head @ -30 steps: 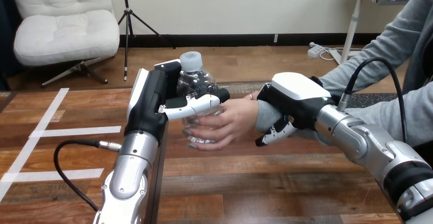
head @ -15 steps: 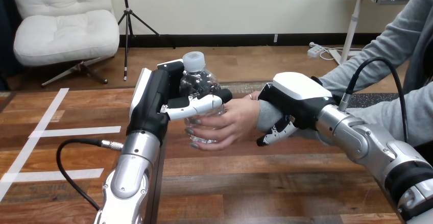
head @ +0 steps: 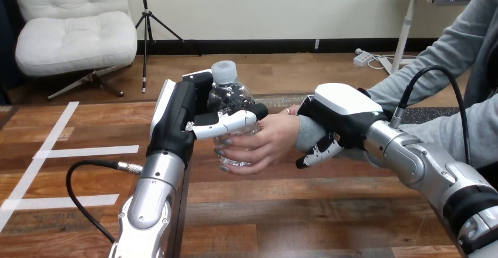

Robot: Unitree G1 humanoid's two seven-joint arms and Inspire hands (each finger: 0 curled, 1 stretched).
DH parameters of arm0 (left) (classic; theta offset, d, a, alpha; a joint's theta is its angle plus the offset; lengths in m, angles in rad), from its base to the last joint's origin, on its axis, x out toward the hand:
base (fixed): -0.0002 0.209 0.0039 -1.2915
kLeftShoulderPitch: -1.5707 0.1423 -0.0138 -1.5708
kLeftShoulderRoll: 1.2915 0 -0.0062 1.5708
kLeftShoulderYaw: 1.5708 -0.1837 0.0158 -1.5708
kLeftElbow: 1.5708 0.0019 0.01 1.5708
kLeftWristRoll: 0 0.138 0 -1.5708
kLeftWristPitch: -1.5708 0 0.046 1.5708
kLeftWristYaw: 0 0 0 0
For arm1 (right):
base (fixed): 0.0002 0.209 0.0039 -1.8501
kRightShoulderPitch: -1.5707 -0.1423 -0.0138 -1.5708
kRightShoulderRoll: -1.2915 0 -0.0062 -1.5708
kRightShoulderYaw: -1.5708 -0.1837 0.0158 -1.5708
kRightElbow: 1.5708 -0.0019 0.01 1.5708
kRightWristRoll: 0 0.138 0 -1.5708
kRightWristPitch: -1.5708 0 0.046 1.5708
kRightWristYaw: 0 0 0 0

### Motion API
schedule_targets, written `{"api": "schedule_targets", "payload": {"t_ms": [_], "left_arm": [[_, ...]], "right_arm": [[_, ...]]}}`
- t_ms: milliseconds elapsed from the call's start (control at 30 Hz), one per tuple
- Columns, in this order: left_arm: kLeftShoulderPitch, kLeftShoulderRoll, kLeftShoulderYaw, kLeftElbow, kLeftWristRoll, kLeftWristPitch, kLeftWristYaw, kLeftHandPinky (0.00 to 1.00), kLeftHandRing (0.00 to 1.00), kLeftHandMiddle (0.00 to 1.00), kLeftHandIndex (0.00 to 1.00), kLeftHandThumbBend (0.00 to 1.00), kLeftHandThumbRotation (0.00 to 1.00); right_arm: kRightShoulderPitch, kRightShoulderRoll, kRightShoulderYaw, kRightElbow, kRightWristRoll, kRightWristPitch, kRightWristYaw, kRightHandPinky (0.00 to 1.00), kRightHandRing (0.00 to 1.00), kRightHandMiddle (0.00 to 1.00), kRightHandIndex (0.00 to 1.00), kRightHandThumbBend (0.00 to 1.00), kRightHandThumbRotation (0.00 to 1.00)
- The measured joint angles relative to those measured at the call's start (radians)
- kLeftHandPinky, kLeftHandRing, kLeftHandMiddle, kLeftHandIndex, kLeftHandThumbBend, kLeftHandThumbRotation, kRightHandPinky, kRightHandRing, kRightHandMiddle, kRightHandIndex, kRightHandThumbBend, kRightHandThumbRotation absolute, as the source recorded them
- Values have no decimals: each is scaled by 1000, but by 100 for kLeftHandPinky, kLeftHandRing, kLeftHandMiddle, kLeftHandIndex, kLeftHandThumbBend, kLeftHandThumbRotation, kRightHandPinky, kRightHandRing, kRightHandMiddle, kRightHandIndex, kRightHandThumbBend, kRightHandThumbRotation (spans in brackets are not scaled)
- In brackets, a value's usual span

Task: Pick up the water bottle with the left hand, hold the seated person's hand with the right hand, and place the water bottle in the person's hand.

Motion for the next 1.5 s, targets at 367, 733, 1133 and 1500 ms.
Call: {"api": "schedule_targets", "payload": {"t_ms": [367,733,1133,1500], "left_arm": [[0,-1,0,15,-3,-16,1,30,34,38,39,64,0],[0,-5,0,17,10,-25,10,31,35,39,40,66,0],[0,-12,0,16,22,-24,30,38,46,50,49,71,2],[0,-10,1,12,5,11,-4,66,72,74,73,87,29]], "right_arm": [[0,-1,0,0,0,0,0,15,20,26,27,69,0],[0,-1,0,0,0,0,0,14,19,25,26,69,0],[0,-3,0,0,0,2,0,15,19,25,26,69,0],[0,-4,0,0,0,12,2,15,20,25,26,70,0]]}}
